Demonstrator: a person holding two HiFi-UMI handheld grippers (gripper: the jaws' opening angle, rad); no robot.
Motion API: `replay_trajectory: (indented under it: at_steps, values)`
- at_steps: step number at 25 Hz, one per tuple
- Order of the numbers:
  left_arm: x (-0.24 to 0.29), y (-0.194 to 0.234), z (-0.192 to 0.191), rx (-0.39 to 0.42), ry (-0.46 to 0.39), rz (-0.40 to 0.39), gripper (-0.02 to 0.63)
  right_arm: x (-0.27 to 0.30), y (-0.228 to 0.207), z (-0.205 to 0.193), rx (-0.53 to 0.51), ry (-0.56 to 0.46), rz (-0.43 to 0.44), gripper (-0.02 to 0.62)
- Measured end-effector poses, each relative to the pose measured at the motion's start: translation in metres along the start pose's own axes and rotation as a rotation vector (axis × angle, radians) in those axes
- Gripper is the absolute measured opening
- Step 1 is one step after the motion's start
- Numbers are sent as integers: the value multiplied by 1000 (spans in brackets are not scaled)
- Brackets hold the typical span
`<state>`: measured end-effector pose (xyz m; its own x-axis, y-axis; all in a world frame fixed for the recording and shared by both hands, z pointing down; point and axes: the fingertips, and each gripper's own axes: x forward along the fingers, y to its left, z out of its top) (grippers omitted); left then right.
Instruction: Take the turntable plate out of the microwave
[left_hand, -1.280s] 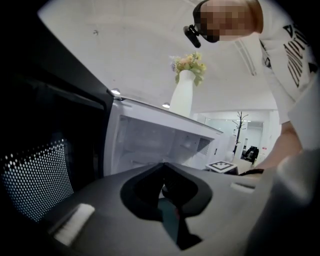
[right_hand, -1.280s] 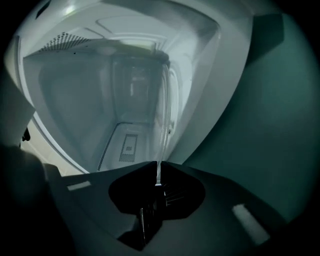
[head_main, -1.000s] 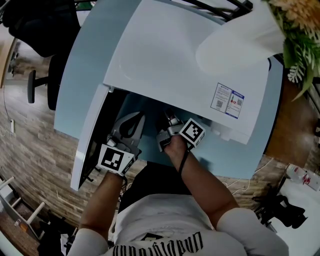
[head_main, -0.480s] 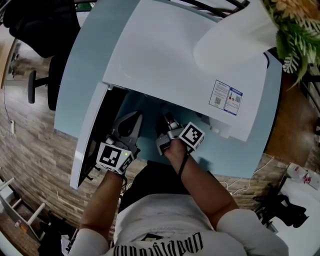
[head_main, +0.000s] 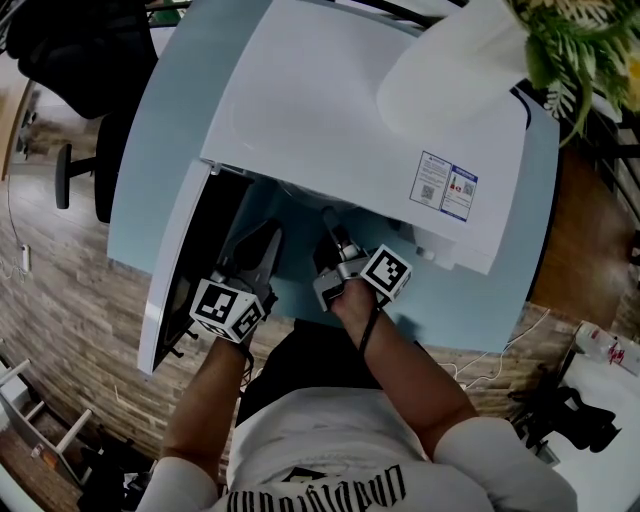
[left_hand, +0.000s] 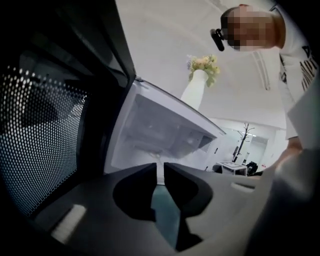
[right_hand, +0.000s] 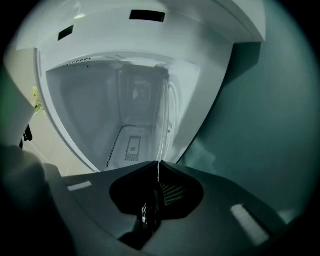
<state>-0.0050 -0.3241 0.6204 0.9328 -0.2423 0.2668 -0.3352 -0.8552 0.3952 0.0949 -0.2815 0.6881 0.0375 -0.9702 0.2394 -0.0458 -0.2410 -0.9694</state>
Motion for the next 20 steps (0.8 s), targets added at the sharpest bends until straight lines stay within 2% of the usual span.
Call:
replay_trajectory:
  at_steps: [5,8,12,17,20]
  values:
    - [0,-1,-6,-16,7,2,52,-6,-2,3,-21,1,-14,11]
    - [2,-3,-9,-18,10,0,52,-9,-6,-3,27,4,19,11]
    - [3,-3,-13,-34,17,-2,58,-23,-15,-8,-21,16,-37,11]
    - [7,0,-22,-101,29,-3,98,-33,-15,-14,19,19,-10,11]
    - [12,0,-28,-145,40,-9,125,-42,-18,-14,-21,26,-45,11]
